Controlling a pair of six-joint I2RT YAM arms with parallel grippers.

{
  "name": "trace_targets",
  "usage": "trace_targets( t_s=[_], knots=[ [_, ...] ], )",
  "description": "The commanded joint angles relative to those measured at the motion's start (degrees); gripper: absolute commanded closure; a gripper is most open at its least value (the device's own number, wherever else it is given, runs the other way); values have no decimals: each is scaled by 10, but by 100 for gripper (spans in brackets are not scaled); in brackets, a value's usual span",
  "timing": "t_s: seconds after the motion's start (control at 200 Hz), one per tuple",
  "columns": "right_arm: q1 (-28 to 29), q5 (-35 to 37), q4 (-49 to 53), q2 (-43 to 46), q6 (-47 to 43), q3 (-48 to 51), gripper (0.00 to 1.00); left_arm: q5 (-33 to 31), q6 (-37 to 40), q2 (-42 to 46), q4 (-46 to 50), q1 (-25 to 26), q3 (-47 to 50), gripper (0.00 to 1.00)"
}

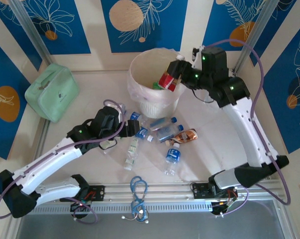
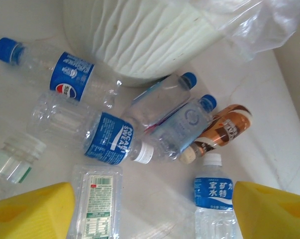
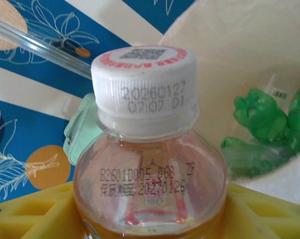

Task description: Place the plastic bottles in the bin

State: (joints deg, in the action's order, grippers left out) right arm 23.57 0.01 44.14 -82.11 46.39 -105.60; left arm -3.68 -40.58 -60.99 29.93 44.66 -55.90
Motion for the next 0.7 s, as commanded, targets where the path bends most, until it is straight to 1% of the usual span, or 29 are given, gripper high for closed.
trace_targets(
  t_s=[0.0, 0.24, 0.47, 0.58, 0.695],
  knots=[
    [-18, -52, -2, -38, -17, -53, 37, 5, -7, -15, 26, -5, 10, 18],
    [-35, -74, 24, -122, -26, -127, 38, 10, -5, -26, 25, -8, 23, 18],
    [-45, -82, 38, -168, -27, -144, 38, 19, 3, -44, 33, -11, 30, 18],
    [-48, -85, 41, -184, -31, -148, 38, 5, 5, -54, 57, -12, 23, 19],
    [-52, -88, 59, -208, -36, -171, 38, 6, 7, -56, 62, -12, 26, 19]
  ],
)
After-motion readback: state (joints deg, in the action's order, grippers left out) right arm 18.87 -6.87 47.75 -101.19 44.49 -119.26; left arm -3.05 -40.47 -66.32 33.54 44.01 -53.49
